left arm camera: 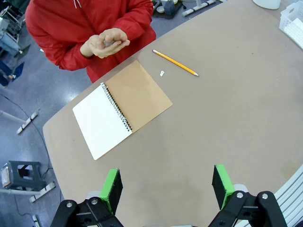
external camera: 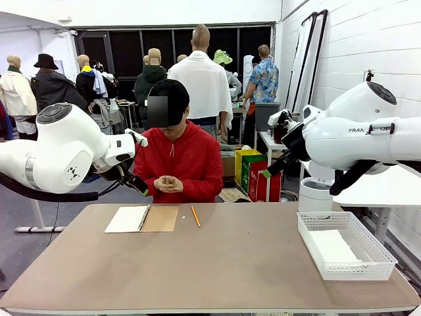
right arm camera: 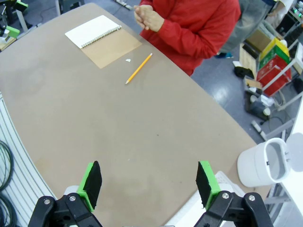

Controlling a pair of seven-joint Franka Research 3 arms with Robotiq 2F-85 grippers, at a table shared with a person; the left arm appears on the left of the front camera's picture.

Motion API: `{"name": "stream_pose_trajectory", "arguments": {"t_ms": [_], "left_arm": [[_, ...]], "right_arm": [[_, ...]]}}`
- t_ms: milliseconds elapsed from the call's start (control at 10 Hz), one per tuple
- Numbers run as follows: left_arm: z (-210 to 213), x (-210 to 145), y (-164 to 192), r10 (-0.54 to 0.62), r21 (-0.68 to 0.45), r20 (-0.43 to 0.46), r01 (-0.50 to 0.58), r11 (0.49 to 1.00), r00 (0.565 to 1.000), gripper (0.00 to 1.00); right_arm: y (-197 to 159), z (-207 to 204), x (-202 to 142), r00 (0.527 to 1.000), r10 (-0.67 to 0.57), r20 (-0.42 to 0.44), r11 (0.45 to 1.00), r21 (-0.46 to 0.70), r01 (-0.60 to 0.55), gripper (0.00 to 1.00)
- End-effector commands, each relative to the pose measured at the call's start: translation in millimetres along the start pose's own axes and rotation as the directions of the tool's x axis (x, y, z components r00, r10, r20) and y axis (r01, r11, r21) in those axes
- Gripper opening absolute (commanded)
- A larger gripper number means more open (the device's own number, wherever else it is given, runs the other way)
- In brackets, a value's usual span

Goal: Sort the paper based on its condition.
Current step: If a person hands you a paper, place it in the Organizing basket , and if it's crumpled, put it in the Trash can.

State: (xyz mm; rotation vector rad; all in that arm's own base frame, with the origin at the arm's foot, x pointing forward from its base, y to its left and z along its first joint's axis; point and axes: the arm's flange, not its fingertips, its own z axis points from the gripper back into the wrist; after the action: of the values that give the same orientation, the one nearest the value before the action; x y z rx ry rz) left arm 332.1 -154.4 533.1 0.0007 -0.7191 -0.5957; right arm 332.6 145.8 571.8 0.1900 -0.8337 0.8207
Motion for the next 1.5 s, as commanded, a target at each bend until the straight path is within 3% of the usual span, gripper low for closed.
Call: {"name": "stream_pose_trajectory", "arguments": {"t_ms": [0,1400], "left_arm": [[0.2,0.0,-0.3,-0.001,0.002,-0.002,0.001,1.000,1.000,1.00],[0.2,0.0,-0.3,-0.001,0.002,-0.002,0.001,1.000,1.000,1.00]], "right_arm": [[-0.5,-0.7,-0.4,1.000,-0.002,-0.005,1.000,-0.006,0.002,1.00],[-0.5,-0.7,-0.4,1.000,-0.002,-0.005,1.000,-0.006,0.002,1.00]]}}
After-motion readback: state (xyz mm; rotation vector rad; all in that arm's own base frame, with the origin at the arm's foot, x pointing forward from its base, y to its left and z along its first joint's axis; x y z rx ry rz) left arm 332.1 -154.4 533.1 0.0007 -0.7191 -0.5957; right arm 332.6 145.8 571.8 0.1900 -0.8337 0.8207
